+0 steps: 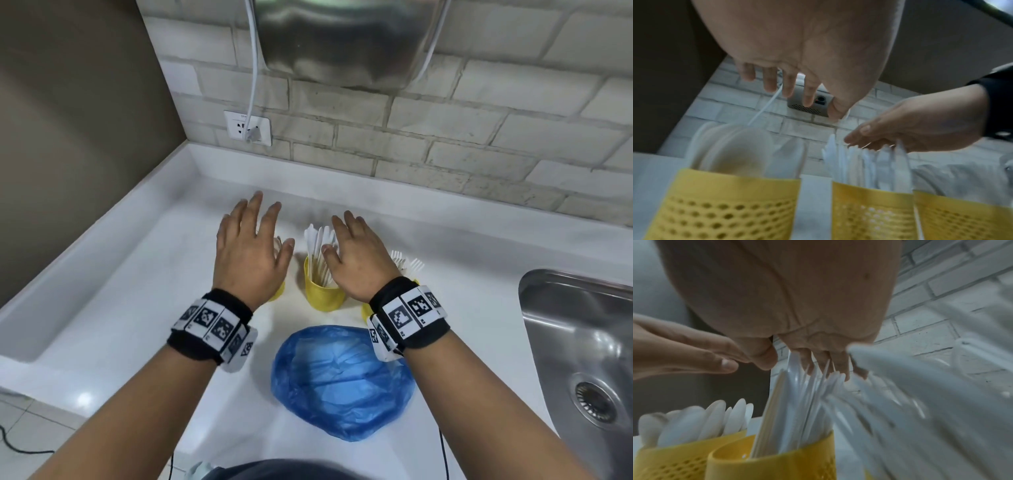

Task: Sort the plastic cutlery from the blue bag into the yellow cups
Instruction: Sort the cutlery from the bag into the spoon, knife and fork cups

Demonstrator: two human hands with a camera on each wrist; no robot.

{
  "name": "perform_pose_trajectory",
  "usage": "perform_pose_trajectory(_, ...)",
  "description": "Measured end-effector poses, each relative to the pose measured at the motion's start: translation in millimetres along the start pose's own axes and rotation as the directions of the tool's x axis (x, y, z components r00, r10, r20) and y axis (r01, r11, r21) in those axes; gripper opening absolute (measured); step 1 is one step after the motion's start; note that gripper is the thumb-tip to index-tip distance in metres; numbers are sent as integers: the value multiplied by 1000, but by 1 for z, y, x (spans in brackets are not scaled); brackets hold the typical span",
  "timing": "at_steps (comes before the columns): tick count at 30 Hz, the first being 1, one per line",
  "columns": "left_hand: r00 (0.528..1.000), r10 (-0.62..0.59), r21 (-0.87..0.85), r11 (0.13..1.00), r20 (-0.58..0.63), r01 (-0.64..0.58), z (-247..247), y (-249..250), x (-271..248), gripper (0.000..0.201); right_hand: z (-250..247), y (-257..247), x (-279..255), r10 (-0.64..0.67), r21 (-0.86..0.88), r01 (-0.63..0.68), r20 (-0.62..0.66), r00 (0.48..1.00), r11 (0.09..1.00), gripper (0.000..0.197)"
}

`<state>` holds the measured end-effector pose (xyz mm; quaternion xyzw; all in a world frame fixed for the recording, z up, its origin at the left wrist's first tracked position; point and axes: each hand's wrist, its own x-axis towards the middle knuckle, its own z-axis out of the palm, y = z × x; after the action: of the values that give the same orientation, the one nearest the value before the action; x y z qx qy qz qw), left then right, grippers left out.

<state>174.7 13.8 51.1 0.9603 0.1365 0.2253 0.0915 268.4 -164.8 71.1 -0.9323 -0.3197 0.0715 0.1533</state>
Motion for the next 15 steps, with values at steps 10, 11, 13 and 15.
perform_pose_trajectory(10,921,-65,43,998,383,53,26,-22,11,65,6,2,-3,-22,31,21,13,1000,999,66)
perform_pose_trajectory(11,923,-75,28,997,377,69,24,-22,10,66,3,5,-6,-13,55,15,-22,1000,998,65)
perform_pose_trajectory(13,955,-31,4,999,294,32,19,-20,7,70,-2,11,-12,17,106,-7,-88,996,994,65)
perform_pose_trajectory(15,977,120,-25,993,176,-117,15,-14,5,74,-5,15,-16,32,140,-16,-109,994,990,64)
